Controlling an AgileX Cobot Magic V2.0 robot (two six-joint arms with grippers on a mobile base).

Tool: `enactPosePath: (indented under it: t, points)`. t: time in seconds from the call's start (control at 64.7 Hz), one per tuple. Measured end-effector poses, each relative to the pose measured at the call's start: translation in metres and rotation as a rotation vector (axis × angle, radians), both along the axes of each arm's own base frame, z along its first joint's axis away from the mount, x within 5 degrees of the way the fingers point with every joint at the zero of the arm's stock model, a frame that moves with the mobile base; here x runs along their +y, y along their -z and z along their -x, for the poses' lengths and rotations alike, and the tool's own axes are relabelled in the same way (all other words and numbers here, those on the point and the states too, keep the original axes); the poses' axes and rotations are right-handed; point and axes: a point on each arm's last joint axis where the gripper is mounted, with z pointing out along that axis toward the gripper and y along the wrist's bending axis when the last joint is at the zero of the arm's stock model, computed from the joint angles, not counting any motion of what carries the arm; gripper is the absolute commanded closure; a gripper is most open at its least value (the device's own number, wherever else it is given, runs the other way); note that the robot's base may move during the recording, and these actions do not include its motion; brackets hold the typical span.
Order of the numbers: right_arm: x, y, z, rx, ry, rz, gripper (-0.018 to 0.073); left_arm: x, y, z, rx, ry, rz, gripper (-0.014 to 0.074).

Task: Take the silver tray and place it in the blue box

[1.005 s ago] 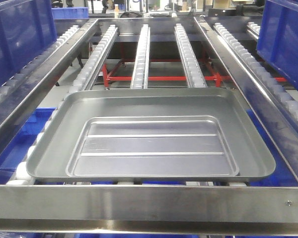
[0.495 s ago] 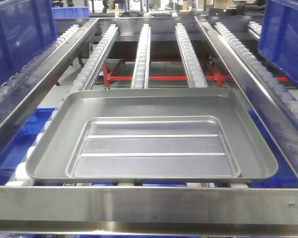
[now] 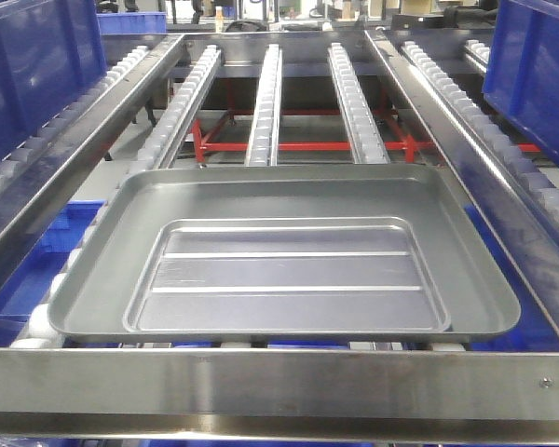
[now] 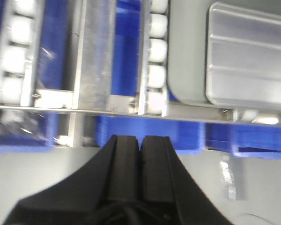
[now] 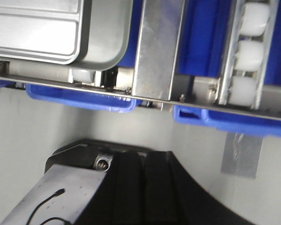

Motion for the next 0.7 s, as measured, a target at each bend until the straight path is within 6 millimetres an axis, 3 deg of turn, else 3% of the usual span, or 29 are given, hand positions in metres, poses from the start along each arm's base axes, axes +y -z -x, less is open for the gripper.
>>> enactPosePath:
  t: [0.201, 0.356, 0.696]
  points:
    - [0.008, -0.001, -0.025, 0.039, 0.102, -0.024, 0.0501, -0.009, -0.01, -0.019, 0.0, 0.006, 0.036, 0.0693]
    - [0.021, -0.007, -0.041, 0.004, 0.102, 0.011, 0.0501, -0.014, -0.002, -0.029, 0.06, -0.033, -0.005, 0.0693]
    - [0.062, 0.008, -0.093, 0.039, 0.04, 0.032, 0.0501, -0.065, 0.024, -0.076, 0.181, 0.016, -0.057, 0.0692]
